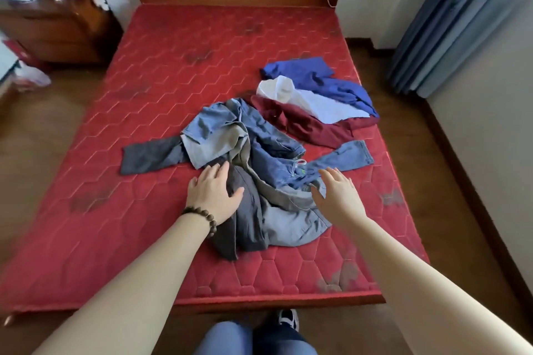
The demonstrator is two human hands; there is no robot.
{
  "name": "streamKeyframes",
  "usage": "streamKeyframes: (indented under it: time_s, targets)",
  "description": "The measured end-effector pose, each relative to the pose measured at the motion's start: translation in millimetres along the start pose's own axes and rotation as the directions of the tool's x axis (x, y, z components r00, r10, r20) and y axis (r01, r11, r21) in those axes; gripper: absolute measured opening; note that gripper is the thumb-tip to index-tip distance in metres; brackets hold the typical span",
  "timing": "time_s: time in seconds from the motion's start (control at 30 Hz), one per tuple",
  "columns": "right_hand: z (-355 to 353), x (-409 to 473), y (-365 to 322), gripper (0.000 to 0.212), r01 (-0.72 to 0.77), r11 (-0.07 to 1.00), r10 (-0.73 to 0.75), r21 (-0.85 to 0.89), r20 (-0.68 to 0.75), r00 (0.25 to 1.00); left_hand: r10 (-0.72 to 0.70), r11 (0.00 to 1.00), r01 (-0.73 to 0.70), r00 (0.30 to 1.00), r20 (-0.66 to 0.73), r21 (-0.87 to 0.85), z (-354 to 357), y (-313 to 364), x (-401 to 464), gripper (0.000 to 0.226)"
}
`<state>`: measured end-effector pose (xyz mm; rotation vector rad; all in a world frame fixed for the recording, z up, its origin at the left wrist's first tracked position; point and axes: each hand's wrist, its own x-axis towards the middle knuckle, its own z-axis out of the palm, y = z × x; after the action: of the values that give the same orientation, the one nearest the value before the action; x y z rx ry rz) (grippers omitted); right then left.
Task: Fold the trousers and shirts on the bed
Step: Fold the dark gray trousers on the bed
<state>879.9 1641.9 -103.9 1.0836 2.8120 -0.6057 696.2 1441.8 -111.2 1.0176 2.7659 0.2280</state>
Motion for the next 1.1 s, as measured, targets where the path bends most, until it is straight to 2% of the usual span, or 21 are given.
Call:
streamKeyframes:
  time_s: [0.27,0.47,0.57,0.67,0.8,0.87,0.97,1.0,1.1]
  targets:
    - [33.8,50.4,-15.9,0.056,0.090,0.996,-0.092,0.021,0.085,0.992,-0.111,0.994,0.112,0.993,0.036,-0.016,22.0,-24.2,22.5,0.073]
    - [127.7,86.2,-28.4,0.058,0.166,0.986,-0.167,0.026,0.258,0.952,-0.166,0.986,0.169,0.976,0.141,-0.004,103.0,-60.8,38.7,0.081]
    - [191.4,106.2,-28.6,0.071,0.219,0.976,-0.204,-0.003,0.360,0.911,-0.173,0.984,0.178,0.969,0.177,-0.013,156.2,-71.5,52.6,0.092]
    - [244.1,124.0,-28.3,0.096,0.262,0.965,-0.228,-0.035,0.386,0.894,-0.155,0.984,0.170,0.967,0.204,-0.061,204.2,-75.7,68.4,0.105]
    - [293.6,143.3,-25.2,0.118,0.181,0.983,-0.182,0.042,0.404,0.897,-0.140,0.982,0.170,0.949,0.281,-0.085,255.3,-82.5,83.5,0.110]
    - [310.8,148.3,-24.3,0.111,0.135,0.987,-0.158,0.082,0.452,0.878,-0.119,0.984,0.151,0.952,0.280,-0.095,272.6,-87.3,87.5,0.096]
    - [323.6,148.2,-25.4,0.077,0.132,0.987,-0.158,0.091,0.411,0.898,-0.099,0.989,0.116,0.980,0.170,-0.092,283.6,-90.9,88.9,0.031]
    - [323.3,147.2,-26.7,0.067,0.116,0.986,-0.152,0.118,0.370,0.917,-0.118,0.988,0.131,0.981,0.153,-0.079,281.5,-90.6,87.9,0.025]
    - [312.2,143.8,-32.9,0.050,0.083,0.968,-0.152,0.237,0.286,0.946,-0.126,0.988,0.136,0.983,0.135,-0.070,269.0,-90.2,83.9,0.030]
